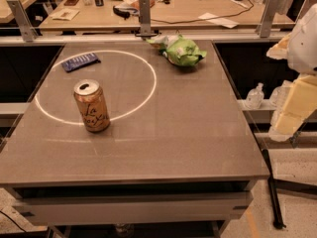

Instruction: Move orange can near green rice chip bag

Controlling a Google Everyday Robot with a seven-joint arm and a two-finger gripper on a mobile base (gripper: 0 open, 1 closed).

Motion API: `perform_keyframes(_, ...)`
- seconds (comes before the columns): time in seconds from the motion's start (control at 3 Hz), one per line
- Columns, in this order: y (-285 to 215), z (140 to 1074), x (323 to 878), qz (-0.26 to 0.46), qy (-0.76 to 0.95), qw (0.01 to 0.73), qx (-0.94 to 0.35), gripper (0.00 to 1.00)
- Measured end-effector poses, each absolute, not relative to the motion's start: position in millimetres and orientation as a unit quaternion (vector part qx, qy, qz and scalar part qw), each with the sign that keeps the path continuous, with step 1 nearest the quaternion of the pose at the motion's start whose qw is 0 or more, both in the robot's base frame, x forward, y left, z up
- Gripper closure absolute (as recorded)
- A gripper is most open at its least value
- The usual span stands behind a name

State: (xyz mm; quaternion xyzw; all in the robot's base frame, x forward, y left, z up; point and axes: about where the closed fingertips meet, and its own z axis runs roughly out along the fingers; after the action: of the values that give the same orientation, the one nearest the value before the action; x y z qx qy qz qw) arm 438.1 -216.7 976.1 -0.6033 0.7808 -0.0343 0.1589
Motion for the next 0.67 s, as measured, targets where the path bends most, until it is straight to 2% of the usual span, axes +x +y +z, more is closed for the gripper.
perform_keyframes(0.67,-215.3,979.1,438.1,-0.036,0.777,0.172,-0.605,0.0)
